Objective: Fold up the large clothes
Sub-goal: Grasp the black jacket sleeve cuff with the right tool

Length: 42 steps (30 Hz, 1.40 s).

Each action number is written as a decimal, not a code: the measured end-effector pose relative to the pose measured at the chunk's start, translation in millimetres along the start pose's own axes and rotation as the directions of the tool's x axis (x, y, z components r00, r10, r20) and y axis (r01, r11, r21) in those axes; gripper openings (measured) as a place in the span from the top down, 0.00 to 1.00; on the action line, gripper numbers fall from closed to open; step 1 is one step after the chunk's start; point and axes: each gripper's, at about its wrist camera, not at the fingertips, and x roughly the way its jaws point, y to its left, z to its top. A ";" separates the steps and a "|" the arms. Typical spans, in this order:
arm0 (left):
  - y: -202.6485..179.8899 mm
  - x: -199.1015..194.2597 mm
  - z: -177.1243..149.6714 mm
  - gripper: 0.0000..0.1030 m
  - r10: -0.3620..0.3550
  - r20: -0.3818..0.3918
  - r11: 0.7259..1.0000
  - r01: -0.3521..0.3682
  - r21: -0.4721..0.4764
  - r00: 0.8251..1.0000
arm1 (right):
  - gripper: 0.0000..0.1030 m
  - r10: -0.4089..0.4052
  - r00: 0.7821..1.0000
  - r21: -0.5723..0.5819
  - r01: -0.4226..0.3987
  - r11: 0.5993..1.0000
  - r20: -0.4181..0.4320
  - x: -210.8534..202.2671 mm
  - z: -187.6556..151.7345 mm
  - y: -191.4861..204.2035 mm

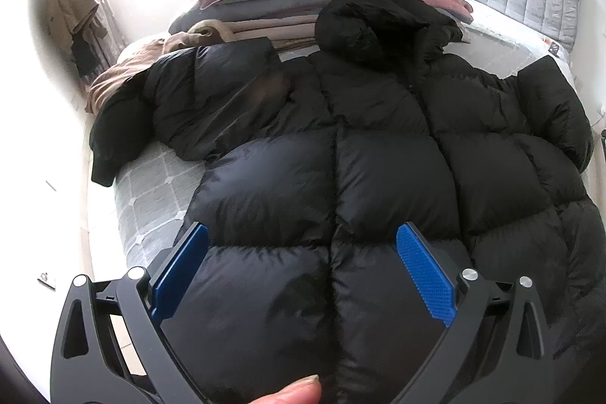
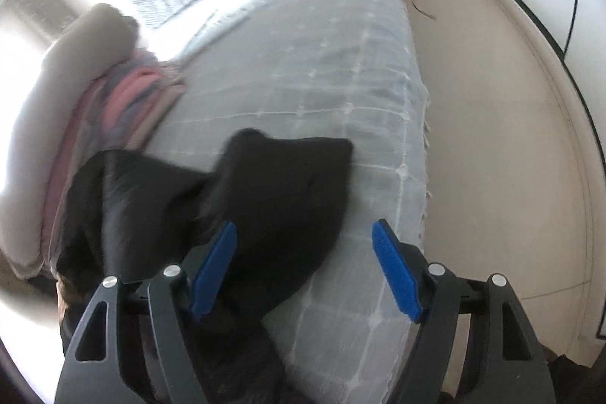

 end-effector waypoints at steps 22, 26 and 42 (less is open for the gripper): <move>-41.7 29.4 11.7 0.07 0.016 -0.030 0.996 -0.013 0.084 0.999 | 0.26 0.502 0.865 0.571 -0.404 0.715 -0.017 102.3 1.8 -76.0; -41.8 31.8 11.3 0.07 0.025 -0.035 0.996 -0.022 0.087 0.999 | 0.37 0.559 0.829 0.555 -0.467 0.688 0.006 115.5 3.4 -75.2; -15.1 38.8 16.8 0.07 0.062 -0.027 0.997 -0.061 0.052 0.998 | 0.86 0.558 0.795 0.367 -0.606 0.706 0.239 60.2 -3.6 -88.8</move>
